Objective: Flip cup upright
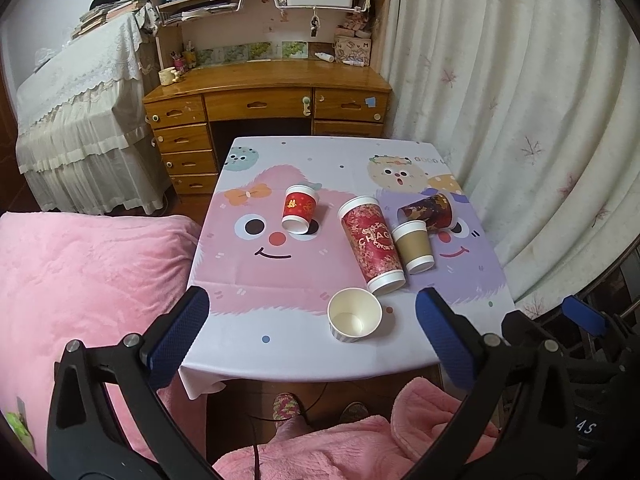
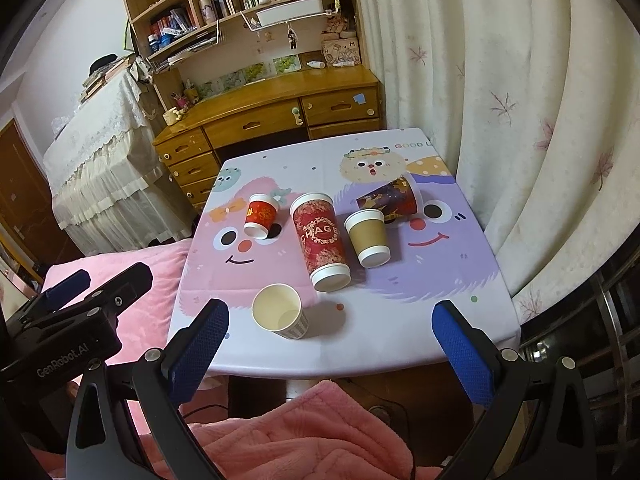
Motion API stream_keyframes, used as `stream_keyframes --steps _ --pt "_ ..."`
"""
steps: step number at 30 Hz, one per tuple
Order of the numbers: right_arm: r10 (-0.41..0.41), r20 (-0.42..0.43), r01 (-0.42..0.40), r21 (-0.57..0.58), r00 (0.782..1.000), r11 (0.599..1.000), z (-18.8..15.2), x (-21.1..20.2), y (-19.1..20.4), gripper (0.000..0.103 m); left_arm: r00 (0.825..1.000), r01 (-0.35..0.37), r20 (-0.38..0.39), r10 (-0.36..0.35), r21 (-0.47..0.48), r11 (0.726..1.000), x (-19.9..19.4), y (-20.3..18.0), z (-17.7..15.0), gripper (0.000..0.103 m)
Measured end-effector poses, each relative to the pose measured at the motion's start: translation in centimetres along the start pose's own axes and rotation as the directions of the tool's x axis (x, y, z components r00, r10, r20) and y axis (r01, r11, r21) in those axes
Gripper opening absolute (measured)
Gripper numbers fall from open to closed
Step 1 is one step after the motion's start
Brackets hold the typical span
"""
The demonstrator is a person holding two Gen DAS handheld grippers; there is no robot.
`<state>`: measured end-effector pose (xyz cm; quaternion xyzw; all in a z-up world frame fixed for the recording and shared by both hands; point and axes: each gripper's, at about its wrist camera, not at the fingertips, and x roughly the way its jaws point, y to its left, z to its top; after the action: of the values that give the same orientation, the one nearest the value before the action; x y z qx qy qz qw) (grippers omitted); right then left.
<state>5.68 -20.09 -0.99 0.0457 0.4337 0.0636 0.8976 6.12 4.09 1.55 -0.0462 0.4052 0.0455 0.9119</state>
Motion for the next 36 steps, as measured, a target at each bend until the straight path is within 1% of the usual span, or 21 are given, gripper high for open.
stream_keyframes --steps 16,21,25,36 --pt "0.007 -0.049 -0.007 0.012 0.999 1.000 -0.3 1.6 -0.2 0.103 1.000 0.005 -0.014 -0.005 0.001 1.000 0.7 0.4 -0.2 0.102" --pt "0.008 -0.054 -0.007 0.010 0.999 1.000 -0.4 2.0 -0.1 0.103 1.000 0.004 -0.018 -0.004 -0.002 1.000 0.8 0.9 -0.5 0.102" --pt "0.008 -0.053 -0.007 0.010 0.999 1.000 -0.3 2.0 -0.1 0.103 1.000 -0.010 -0.007 0.010 -0.001 1.000 0.8 1.0 -0.7 0.102" --pt "0.002 -0.071 -0.002 -0.005 0.998 1.000 -0.7 2.7 0.5 0.103 1.000 -0.011 -0.008 0.011 0.007 1.000 0.9 1.1 -0.7 0.102"
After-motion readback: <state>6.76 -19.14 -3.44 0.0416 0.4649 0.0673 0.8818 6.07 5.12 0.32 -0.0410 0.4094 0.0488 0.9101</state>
